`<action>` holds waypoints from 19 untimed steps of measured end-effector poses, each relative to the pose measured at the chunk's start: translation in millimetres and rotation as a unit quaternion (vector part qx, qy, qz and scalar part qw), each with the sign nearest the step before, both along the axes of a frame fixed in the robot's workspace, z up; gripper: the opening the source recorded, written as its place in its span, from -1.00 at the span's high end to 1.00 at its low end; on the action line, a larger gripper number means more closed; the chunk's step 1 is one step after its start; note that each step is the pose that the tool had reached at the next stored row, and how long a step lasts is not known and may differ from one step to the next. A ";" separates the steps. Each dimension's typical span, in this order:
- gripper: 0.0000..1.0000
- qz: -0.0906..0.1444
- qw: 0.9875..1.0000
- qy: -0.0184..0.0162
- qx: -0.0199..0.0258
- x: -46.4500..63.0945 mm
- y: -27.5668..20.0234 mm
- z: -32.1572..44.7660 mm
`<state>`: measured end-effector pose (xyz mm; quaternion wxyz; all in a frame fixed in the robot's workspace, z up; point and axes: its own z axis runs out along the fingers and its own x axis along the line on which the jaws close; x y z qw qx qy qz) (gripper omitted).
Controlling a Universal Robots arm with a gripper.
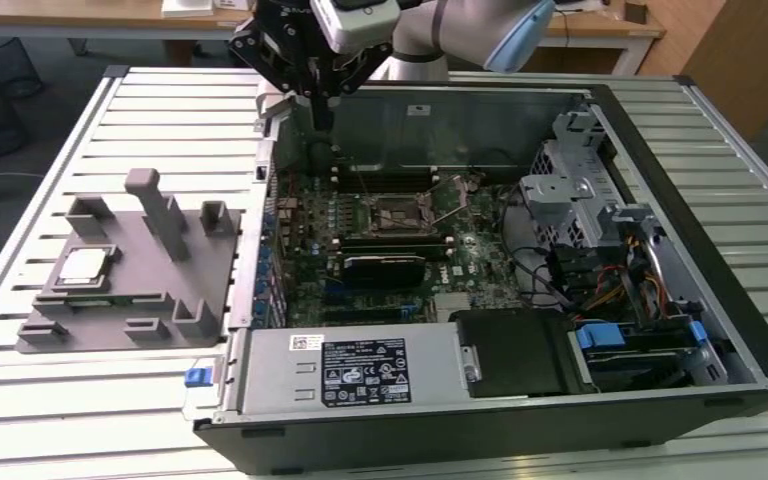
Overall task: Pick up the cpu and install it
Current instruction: 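Reach for the cpu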
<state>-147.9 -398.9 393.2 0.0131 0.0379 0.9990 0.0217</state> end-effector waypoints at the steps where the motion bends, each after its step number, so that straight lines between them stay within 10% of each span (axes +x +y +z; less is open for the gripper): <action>1: 0.79 0.000 1.000 0.000 0.000 -0.4 0.0 0.0; 19: 0.79 0.000 1.000 0.000 0.000 -9.4 0.0 -0.2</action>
